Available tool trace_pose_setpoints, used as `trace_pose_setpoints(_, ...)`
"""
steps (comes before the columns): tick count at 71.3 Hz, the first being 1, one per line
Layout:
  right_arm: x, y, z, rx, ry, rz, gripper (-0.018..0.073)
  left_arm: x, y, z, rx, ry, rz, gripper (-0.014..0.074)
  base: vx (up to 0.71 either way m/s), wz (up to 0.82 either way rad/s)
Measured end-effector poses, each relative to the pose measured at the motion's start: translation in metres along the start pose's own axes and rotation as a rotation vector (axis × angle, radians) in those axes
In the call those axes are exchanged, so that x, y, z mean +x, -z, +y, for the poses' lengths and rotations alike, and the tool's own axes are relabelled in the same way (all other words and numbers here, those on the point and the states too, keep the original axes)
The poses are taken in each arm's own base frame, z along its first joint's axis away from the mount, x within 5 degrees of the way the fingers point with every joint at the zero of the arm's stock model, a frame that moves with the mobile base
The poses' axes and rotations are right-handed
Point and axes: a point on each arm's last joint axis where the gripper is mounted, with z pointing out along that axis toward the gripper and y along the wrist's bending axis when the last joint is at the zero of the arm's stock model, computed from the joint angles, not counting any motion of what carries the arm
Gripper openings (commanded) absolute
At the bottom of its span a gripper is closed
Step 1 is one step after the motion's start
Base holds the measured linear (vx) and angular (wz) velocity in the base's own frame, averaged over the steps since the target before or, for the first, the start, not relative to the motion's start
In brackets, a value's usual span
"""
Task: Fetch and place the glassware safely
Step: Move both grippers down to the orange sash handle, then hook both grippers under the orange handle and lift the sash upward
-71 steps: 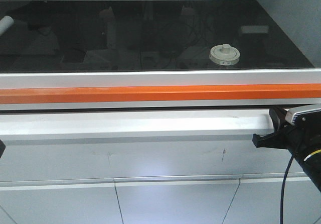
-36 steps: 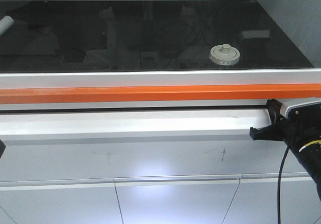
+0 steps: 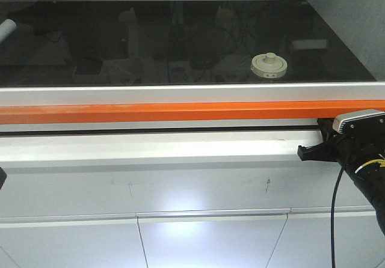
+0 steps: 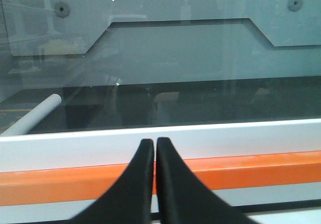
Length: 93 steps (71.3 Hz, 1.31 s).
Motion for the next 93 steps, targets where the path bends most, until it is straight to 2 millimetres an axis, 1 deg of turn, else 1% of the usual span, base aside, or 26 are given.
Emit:
trace_pose_setpoints(13, 0.001, 0.000, 0.000, -0.001, -0.003, -0.006, -0.0004, 0.003, -0.002, 0.000, 0.000, 0.001, 0.015, -0.0007, 0.00, 0.00)
trace_pose_setpoints(24, 0.001, 0.000, 0.000, -0.003, -0.003, -0.008, -0.0004, 0.014, -0.009, 0.000, 0.002, -0.002, 0.081, -0.0007, 0.00, 0.00)
trace_pose_setpoints(32, 0.000, 0.000, 0.000, -0.003, -0.004, -0.012, -0.0004, 0.026, -0.018, -0.001, 0.013, -0.035, 0.128, -0.0007, 0.00, 0.00)
trace_pose_setpoints(45, 0.001, -0.001, 0.000, -0.004, -0.014, -0.014, -0.0004, 0.039, -0.031, -0.001, 0.026, -0.045, 0.112, -0.0007, 0.00, 0.00)
trace_pose_setpoints(51, 0.001, -0.001, 0.000, -0.004, -0.016, -0.015, -0.0004, 0.049, -0.038, -0.002, 0.030, -0.041, 0.125, -0.0007, 0.00, 0.00)
trace_pose_setpoints(71, 0.001, -0.001, 0.000, -0.004, -0.022, -0.017, -0.0004, 0.076, -0.055, 0.003, -0.020, -0.014, 0.133, -0.0007, 0.00, 0.00)
trace_pose_setpoints(79, 0.001, -0.001, 0.000, -0.004, -0.023, -0.017, -0.0004, 0.087, -0.064, 0.003, -0.023, -0.021, 0.167, -0.0007, 0.00, 0.00)
trace_pose_setpoints(93, 0.001, -0.001, 0.000, -0.004, -0.026, -0.017, -0.0004, 0.095, -0.085, 0.004, -0.022, -0.024, 0.174, -0.0007, 0.00, 0.00)
